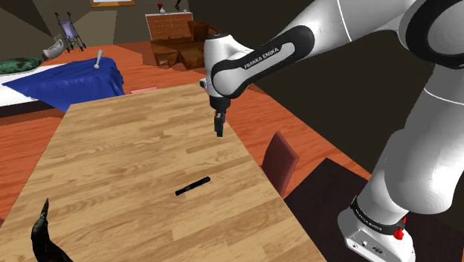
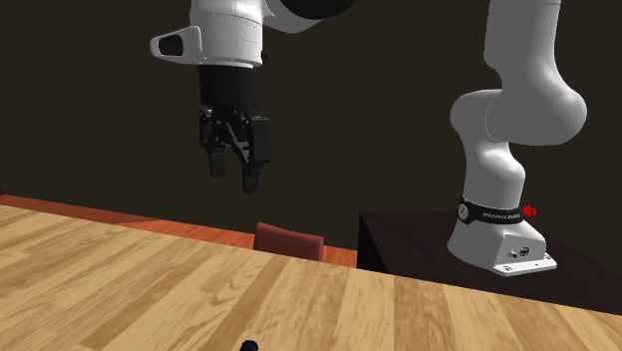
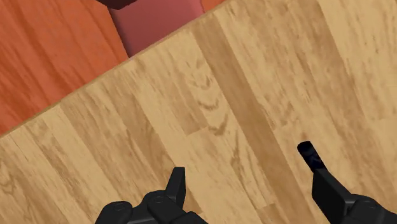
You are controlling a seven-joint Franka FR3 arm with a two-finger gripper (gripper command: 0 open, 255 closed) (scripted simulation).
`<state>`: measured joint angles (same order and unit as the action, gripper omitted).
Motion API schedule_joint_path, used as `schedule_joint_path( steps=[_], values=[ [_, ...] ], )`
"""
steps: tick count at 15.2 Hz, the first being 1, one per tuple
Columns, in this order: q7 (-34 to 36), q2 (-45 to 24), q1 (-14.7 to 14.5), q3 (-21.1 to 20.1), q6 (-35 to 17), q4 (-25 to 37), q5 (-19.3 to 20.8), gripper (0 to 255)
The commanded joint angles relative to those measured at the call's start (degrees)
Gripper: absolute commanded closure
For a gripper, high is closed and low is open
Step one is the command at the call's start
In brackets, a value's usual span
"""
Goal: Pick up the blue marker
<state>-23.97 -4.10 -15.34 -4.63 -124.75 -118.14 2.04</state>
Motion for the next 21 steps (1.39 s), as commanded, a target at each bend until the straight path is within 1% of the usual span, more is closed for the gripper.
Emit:
schedule_joint_path(
  steps=[1, 8, 17, 21],
  values=[
    [-2.14, -3.56, -0.78, -0.86, -0.75, 2.22, 0.04, 0],
    [-8.37, -13.93, -3.69, -4.22, -3.0, 8.07, 1.13, 0],
    [-15.49, -26.0, -8.15, -8.22, -4.85, 15.0, 4.11, 0],
    [-15.43, -27.71, -8.42, -8.04, -6.54, 14.94, 4.56, 0]
  ],
)
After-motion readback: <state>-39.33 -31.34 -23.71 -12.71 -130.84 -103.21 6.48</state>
